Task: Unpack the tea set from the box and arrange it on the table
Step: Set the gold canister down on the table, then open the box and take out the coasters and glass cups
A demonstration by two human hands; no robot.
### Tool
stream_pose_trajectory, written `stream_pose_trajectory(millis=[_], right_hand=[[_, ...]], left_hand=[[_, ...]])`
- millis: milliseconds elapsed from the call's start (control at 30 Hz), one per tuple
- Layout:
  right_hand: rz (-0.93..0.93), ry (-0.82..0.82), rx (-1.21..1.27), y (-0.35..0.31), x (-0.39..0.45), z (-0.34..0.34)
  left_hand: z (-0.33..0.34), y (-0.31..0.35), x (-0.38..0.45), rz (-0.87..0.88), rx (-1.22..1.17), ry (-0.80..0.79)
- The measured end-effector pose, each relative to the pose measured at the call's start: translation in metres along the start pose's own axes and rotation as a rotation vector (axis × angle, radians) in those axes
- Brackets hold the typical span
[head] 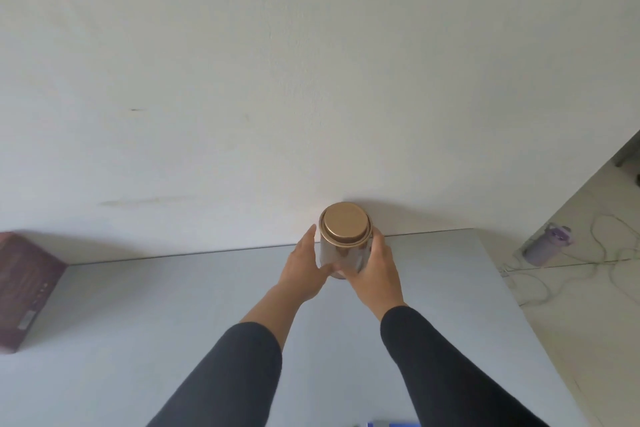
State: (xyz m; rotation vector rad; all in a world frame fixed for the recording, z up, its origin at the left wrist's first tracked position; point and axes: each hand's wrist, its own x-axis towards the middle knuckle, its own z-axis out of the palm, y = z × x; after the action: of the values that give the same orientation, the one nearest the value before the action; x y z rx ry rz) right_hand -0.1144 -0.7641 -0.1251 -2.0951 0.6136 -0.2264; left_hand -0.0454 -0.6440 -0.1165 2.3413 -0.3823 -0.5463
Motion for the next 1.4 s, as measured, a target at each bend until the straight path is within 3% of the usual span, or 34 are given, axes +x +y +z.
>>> stream_pose_trajectory(millis=[300,667,967,1400], right_hand=[[0.096,0.057,-0.177,-0.039,-0.055,-0.002],[-0.085,0.106,-0.253,-0.169,-0.179,0.075],[-0.458,-0.173,-0.369,-0.291,-0.263,0.203],[-0.482,-0.287,-0.388,-0.345,-0.238,0.319]], left_hand=[[-0.049,-0.029,-0.058,-0.046,0.068,0.043],[-0.184,-0.114,-0.18,0.117,0.156,0.135],[-0.331,-0.231,-0.261,0.009,0.178,0.327],[-0.405,-0.356,-0.278,-0.18,0.231,0.354]])
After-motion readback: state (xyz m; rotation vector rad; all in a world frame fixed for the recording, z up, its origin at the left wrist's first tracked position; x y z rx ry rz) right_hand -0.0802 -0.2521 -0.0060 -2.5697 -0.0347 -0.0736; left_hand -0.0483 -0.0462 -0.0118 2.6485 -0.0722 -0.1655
